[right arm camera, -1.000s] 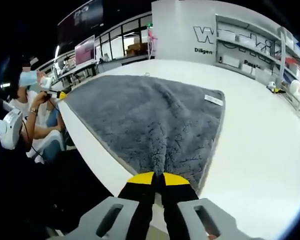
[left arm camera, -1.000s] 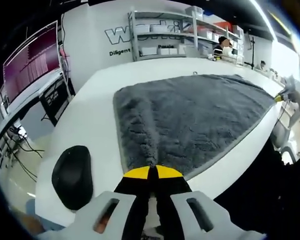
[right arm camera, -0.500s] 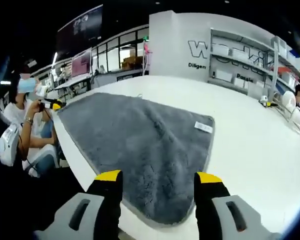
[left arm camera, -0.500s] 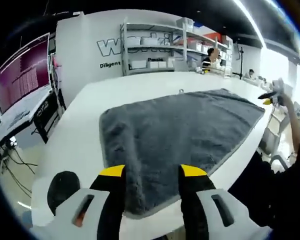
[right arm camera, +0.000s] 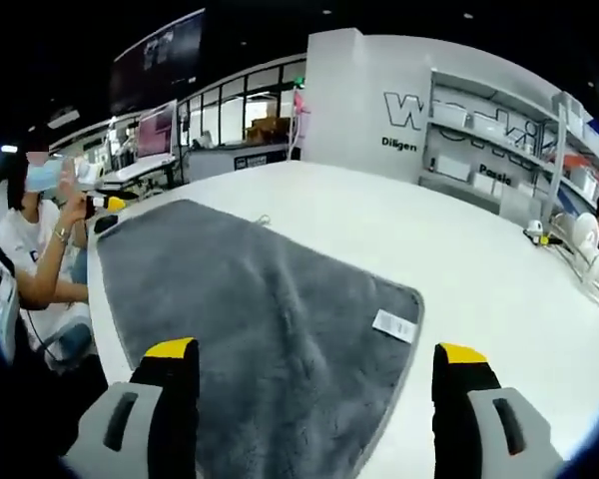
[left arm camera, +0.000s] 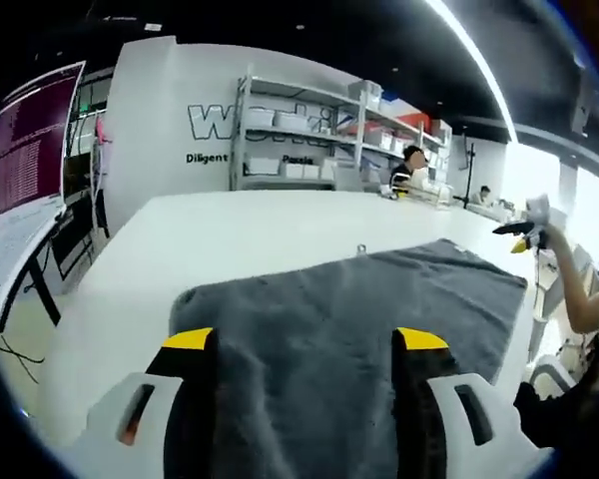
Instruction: Open the folded towel by lifting each exposed corner and separating the folded layers until the towel lies flat within the target outline without major curled edges
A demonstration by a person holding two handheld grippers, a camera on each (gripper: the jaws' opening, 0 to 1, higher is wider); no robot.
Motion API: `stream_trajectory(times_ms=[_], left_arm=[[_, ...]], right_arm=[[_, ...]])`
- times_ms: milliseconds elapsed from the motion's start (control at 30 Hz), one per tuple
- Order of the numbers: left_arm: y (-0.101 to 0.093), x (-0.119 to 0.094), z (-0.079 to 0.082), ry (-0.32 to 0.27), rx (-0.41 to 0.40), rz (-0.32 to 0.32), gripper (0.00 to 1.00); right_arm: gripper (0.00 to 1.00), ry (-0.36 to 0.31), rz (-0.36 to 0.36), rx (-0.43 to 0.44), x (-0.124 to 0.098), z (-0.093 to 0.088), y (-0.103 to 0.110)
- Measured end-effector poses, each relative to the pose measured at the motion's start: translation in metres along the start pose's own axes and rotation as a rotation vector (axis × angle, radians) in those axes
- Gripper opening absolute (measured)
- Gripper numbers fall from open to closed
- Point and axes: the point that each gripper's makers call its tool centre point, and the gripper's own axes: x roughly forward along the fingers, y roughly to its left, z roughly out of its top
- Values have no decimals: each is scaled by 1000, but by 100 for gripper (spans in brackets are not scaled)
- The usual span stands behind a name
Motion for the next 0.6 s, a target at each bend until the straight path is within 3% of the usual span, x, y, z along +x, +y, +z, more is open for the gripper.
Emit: stream_trajectory(times_ms=[367, 467, 600], left_arm=[[44, 53, 17, 68, 45, 72, 70], [55, 67, 15, 83, 40, 88, 66], [74, 83, 13, 93, 25, 120, 50]], right_arm=[[95, 25, -74, 37, 37, 23, -51], [81, 14, -92, 27, 50, 32, -66], [59, 33, -126, 15, 68, 32, -82]])
